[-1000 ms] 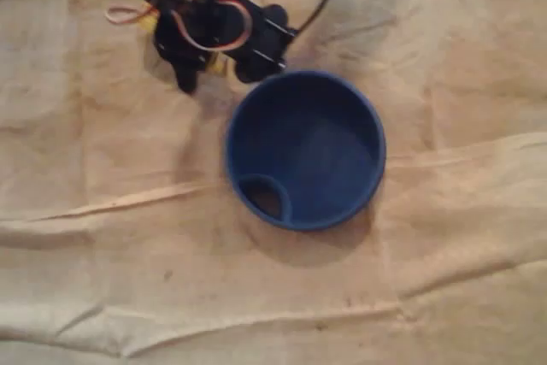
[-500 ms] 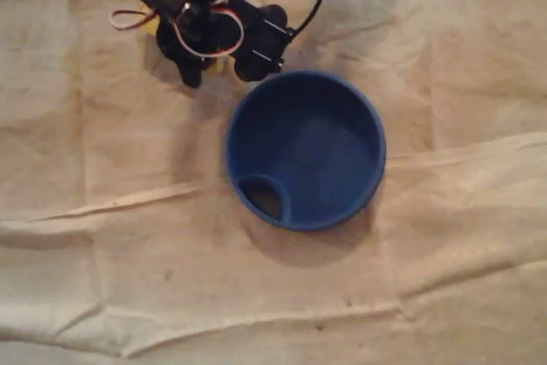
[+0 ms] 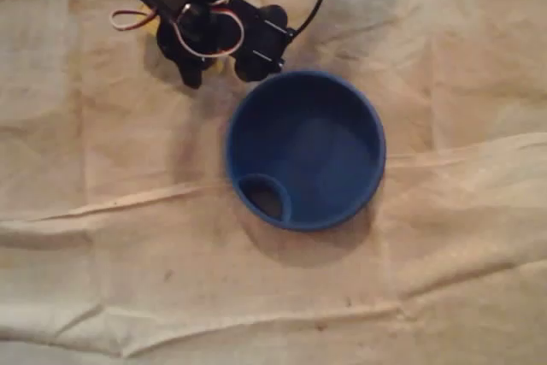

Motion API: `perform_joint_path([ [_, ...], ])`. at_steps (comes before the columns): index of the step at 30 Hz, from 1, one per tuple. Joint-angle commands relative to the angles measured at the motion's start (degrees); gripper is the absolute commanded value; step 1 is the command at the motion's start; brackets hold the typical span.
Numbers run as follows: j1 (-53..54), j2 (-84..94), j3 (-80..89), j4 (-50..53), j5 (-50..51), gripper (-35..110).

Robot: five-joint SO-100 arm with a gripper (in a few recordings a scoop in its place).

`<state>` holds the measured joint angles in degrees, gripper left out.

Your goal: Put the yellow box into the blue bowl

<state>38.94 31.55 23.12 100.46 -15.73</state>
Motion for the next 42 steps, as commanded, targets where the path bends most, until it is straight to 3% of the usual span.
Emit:
perform_joint_path([
  [1, 0.5, 2.9, -3.6, -0.4, 0.5, 29],
  [11, 0.2, 2.9, -3.7, -0.4, 0.5, -2],
  [23, 0.8, 3.3, -3.7, 0.1, 0.5, 0],
  [42, 0.9, 28.3, -2.6, 0.4, 0.6, 0],
])
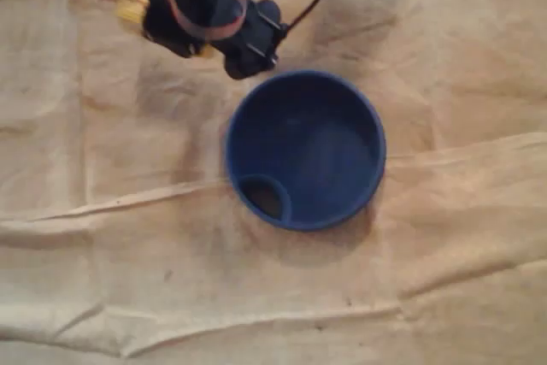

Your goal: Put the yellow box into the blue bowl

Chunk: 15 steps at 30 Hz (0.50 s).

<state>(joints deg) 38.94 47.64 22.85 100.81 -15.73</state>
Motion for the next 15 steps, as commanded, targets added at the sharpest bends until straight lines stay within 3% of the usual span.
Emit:
perform_joint_path([
  [1, 0.9, 13.4, -2.4, 0.0, 0.6, 0],
  [15, -1.8, 26.9, -2.5, -0.1, 0.6, 0],
])
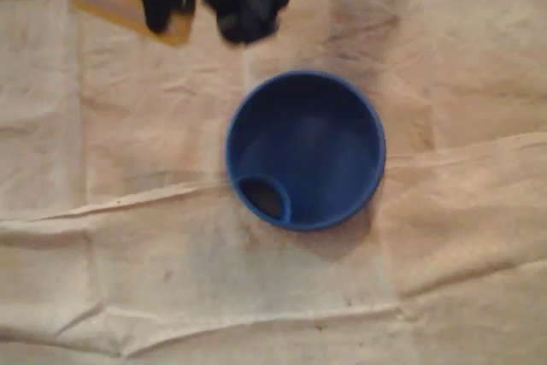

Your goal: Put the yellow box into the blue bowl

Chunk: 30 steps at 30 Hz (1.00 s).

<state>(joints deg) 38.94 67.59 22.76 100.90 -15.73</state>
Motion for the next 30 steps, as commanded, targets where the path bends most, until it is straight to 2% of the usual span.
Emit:
perform_joint_path([
  [1, -3.3, 6.9, -2.4, -0.2, 0.6, 0],
  [15, -22.5, 3.2, -3.1, -1.0, 0.5, 0],
  [25, -24.4, -8.1, -3.3, -1.1, 0.4, 0],
  [30, -24.5, -10.7, -3.2, -7.7, 0.5, 0],
])
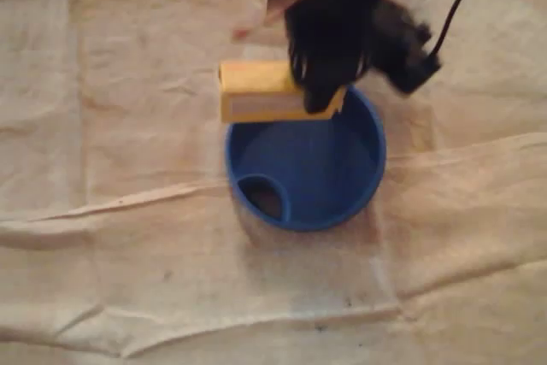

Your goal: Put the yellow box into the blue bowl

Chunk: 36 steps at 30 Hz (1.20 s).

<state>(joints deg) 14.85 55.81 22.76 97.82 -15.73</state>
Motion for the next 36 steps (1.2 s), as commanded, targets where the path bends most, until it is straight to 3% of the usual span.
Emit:
perform_joint_path([
  [1, -0.4, 0.5, -3.2, -6.3, 0.5, 0],
  [15, -0.4, -3.2, -2.3, -9.8, -0.1, 0],
  [28, -0.4, -3.2, -3.1, -3.8, -0.2, 0],
  [36, -0.3, -2.6, -3.1, -3.1, 0.4, 15],
])
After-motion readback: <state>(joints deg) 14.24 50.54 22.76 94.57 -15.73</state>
